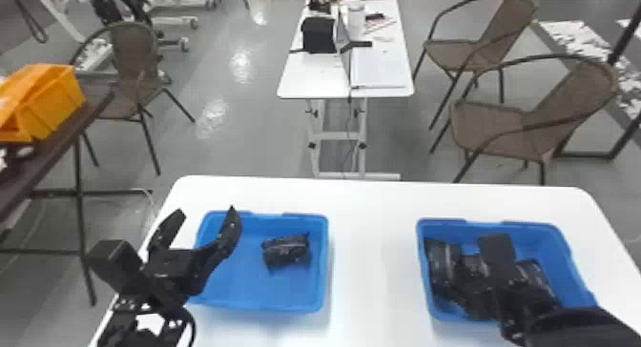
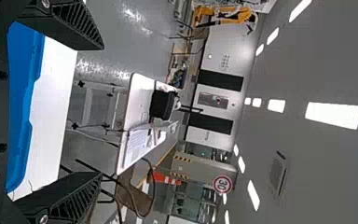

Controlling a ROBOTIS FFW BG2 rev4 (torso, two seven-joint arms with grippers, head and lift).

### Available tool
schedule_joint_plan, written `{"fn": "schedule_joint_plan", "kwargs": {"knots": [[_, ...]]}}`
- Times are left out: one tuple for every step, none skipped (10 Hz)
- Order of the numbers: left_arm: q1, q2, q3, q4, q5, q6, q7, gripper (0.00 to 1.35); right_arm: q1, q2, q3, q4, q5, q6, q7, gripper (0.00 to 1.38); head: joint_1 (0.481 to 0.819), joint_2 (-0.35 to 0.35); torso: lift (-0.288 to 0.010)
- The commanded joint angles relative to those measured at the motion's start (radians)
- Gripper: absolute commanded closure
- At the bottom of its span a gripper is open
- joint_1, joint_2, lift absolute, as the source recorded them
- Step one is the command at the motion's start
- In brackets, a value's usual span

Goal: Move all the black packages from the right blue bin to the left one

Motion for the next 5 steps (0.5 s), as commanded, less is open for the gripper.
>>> {"fn": "schedule_joint_plan", "kwargs": {"knots": [[0.001, -0.003, 0.0, 0.002, 0.005, -0.001, 0.0, 0.06, 0.029, 0.003, -0.001, -0.055, -0.025, 0.012, -0.024, 1.29, 0.695, 0.097, 0.0], [0.001, -0.003, 0.0, 0.002, 0.006, -0.006, 0.0, 0.06, 0.065, 0.001, -0.007, -0.112, -0.065, 0.016, -0.062, 1.28, 0.695, 0.099, 0.0], [0.0, -0.003, 0.0, 0.004, 0.008, -0.008, 0.0, 0.06, 0.088, 0.001, -0.021, -0.155, -0.077, 0.016, -0.068, 1.28, 0.695, 0.095, 0.0], [0.0, -0.003, 0.0, 0.005, 0.011, -0.008, 0.0, 0.07, 0.112, 0.001, -0.029, -0.195, -0.079, 0.014, -0.07, 1.28, 0.695, 0.094, 0.0], [0.0, -0.003, 0.0, 0.005, 0.012, -0.008, 0.0, 0.07, 0.148, 0.001, -0.038, -0.258, -0.082, 0.011, -0.068, 1.28, 0.695, 0.091, 0.0]]}}
